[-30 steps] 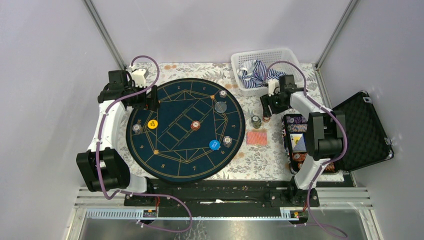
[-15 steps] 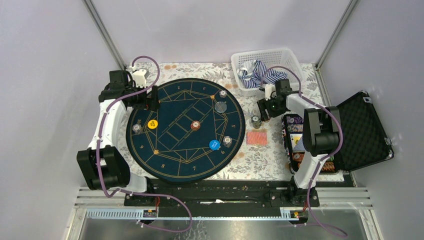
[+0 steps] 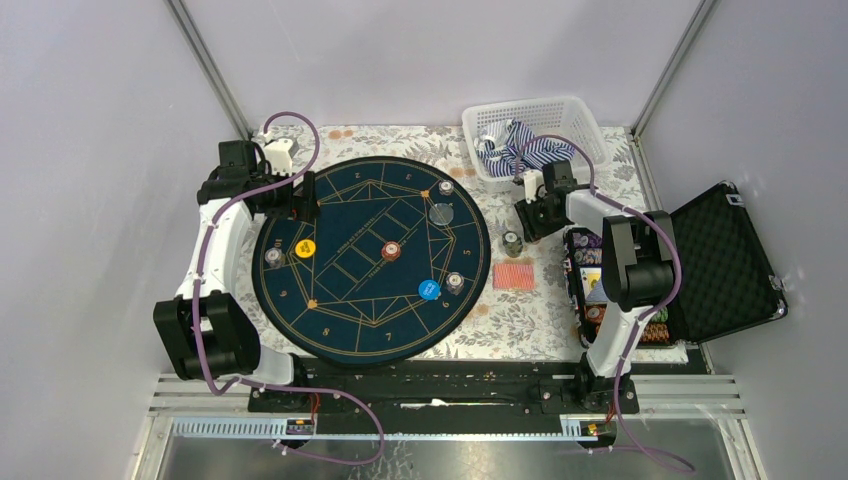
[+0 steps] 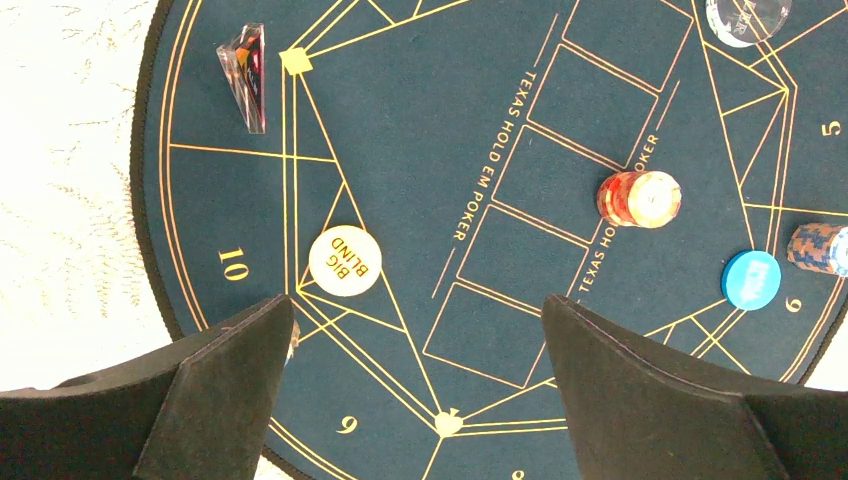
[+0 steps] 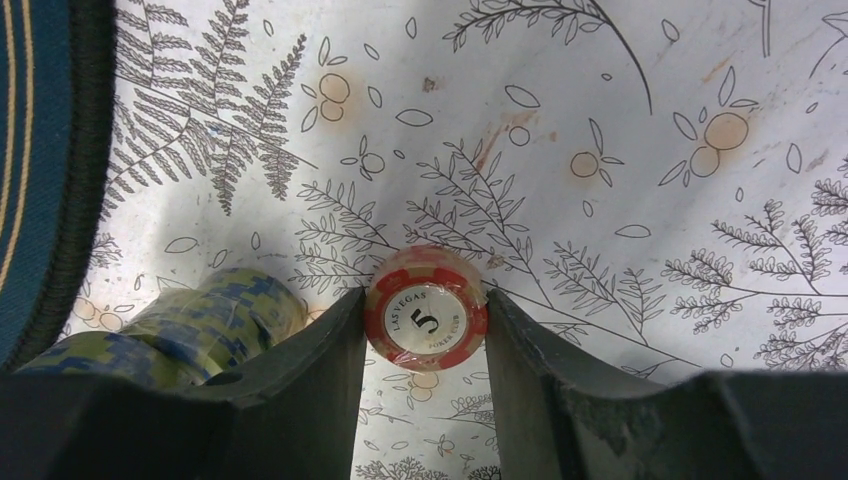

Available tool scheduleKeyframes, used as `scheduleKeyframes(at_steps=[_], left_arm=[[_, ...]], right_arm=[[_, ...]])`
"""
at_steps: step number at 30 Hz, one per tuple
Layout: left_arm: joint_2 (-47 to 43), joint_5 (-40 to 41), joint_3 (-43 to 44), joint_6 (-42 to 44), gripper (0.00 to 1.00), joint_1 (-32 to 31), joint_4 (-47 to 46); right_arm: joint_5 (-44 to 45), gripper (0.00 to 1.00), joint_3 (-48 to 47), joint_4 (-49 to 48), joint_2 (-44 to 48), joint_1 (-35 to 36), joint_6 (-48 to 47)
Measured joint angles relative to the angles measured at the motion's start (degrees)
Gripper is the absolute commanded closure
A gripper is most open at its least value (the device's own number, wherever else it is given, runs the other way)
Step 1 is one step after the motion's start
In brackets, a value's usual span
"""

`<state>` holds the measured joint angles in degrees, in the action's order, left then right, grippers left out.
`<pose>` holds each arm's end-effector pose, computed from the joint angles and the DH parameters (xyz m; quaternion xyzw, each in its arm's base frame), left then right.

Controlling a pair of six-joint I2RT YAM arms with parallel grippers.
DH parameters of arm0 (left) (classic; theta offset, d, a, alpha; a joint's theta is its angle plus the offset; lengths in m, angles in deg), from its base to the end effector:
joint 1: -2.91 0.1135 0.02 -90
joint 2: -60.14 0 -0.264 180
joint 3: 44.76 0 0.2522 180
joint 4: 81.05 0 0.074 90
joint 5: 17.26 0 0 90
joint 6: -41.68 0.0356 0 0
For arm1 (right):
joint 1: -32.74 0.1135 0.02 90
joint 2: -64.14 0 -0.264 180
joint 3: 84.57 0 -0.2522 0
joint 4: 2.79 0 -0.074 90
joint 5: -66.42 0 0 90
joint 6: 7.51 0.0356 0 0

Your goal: Distribute texas hold em gaming equipment

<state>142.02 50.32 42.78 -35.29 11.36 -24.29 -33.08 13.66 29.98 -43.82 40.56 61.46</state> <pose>0.2995 0.0308 0.3165 0.1016 0.9216 -0.1192 0.3551 0.3796 0.0581 0.1598 -0.2607 0.9244 0.0486 0.2741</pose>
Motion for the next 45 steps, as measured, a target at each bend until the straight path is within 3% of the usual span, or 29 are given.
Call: scheduleKeyframes(at_steps=[7, 13, 21, 30, 38, 45], left_arm=[[0.0, 0.0, 0.0, 0.0, 0.01, 0.0, 0.0], [0.0, 0.0, 0.0, 0.0, 0.01, 0.0, 0.0], [0.0, 0.0, 0.0, 0.0, 0.01, 0.0, -0.2], [0.0, -0.1, -0.2, 0.0, 0.01, 0.0, -0.3], [0.0, 0.0, -0.3, 0.0, 0.01, 0.0, -0.3], [0.0, 0.3, -0.3, 0.1, 0.01, 0.0, -0.4]], right_arm=[[1.0, 0.63, -3.4, 5.1, 0.6, 0.0, -0.5], [-0.7, 0.63, -15.0, 10.4, 3.4, 0.9, -0.1], [-3.1, 0.64, -25.2, 12.1, 4.8, 10.6, 2.0], [-2.9, 0.64, -34.7, 12.0, -7.6, 19.5, 2.9], [0.4, 0.64, -43.0, 12.5, -20.7, 20.2, 3.1], [3.5, 0.63, -45.5, 12.1, -23.9, 20.2, 2.5]])
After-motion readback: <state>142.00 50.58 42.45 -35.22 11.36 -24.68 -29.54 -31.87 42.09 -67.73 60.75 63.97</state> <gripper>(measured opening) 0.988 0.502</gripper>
